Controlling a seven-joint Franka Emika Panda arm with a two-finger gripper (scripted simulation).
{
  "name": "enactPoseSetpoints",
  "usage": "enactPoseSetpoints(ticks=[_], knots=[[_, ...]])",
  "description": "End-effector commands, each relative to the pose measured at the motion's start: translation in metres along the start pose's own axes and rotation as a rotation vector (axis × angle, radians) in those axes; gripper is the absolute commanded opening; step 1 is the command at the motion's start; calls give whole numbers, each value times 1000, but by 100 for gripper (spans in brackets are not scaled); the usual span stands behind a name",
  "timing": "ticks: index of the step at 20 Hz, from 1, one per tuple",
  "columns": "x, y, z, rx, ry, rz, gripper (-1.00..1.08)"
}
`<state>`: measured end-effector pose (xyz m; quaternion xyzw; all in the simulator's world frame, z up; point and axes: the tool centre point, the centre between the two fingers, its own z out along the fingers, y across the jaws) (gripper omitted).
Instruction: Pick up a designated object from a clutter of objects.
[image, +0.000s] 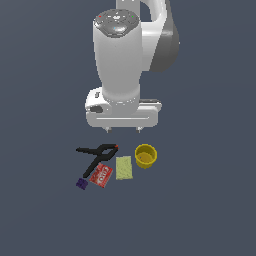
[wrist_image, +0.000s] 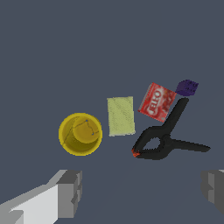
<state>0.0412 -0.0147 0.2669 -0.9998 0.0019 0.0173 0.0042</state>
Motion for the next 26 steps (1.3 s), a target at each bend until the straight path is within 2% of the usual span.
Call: enactPoseSetpoints(ticks=[1, 15, 21, 26], knots=[[14, 13, 12, 5, 2, 34, 100], [87, 112, 110, 14, 22, 255, 100], [102, 150, 151, 8, 30, 329, 100], [107, 171, 175, 2, 34, 367, 100]])
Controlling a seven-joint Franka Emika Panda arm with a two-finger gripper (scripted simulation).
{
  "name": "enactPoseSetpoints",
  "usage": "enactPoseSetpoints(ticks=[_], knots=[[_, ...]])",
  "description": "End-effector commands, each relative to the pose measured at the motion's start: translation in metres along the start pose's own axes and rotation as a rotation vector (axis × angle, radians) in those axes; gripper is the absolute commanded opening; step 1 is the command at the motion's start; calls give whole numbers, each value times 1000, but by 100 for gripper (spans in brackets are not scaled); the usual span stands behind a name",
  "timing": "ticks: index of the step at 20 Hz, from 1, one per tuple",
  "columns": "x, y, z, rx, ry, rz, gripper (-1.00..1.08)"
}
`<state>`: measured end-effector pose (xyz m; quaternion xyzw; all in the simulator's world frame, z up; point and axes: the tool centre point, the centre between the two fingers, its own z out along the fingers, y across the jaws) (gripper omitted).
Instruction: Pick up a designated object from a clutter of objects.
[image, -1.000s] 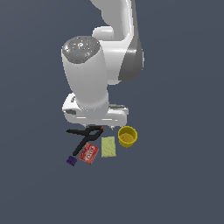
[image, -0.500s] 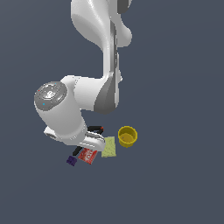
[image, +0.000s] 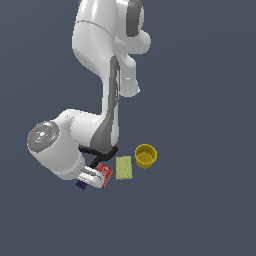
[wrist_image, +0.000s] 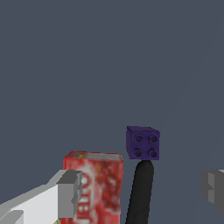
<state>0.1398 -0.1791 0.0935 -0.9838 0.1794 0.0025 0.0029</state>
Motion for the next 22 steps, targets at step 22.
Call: enactPoseSetpoints(ticks=[22], knots=[[9, 16, 69, -5, 6, 34, 100]])
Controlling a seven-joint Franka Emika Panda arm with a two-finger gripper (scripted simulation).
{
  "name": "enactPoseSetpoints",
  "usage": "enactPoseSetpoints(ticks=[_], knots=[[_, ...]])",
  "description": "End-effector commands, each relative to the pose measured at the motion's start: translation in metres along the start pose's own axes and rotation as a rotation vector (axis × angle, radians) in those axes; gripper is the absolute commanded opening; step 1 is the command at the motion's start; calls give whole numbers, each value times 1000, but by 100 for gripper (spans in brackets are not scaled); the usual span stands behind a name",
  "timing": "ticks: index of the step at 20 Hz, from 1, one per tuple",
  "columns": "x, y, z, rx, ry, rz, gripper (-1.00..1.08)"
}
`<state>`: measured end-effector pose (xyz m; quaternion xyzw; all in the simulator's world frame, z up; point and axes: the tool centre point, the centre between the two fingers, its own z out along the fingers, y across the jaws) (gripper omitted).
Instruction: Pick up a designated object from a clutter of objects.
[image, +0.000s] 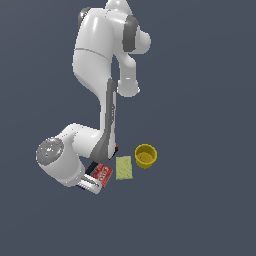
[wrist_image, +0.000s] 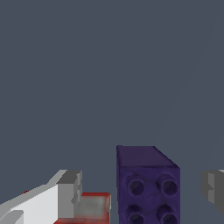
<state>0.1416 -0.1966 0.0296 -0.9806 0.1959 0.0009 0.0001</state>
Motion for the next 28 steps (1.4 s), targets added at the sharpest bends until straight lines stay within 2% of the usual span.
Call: enactPoseSetpoints(ticks=[1, 5, 6, 19, 28], knots=[[1, 0, 7, 0, 2, 0, 100], [2, 0, 8, 0, 2, 0, 100], [2, 0, 8, 0, 2, 0, -100], [1, -1, 6, 0, 2, 0, -100], [-12, -13, -20, 0, 2, 0, -100]])
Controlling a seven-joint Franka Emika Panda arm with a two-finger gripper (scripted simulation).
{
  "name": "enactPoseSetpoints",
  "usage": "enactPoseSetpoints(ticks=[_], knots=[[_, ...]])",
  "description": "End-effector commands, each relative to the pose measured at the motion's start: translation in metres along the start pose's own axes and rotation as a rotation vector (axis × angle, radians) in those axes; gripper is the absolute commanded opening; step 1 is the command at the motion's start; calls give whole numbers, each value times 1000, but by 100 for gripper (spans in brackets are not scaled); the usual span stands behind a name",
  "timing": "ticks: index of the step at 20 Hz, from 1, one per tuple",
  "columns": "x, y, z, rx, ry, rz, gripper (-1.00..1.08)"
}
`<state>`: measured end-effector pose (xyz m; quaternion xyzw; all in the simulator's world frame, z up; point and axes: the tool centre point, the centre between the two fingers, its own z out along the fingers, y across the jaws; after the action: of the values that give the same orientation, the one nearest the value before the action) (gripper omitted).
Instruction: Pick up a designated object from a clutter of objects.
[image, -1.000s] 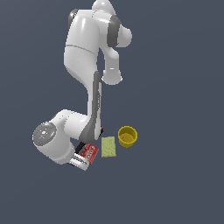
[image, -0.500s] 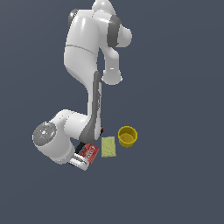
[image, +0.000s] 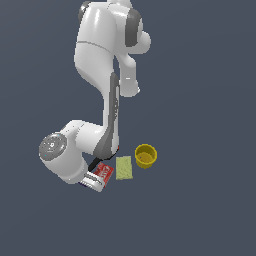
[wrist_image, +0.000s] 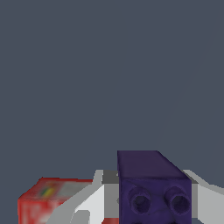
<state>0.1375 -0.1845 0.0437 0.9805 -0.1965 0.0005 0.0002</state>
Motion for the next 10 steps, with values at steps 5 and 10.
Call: enactPoseSetpoints(ticks=[5, 10], knots=[[-18, -19, -35, 1, -2, -1, -100], [-39, -39, -77, 1, -2, -1, -100]])
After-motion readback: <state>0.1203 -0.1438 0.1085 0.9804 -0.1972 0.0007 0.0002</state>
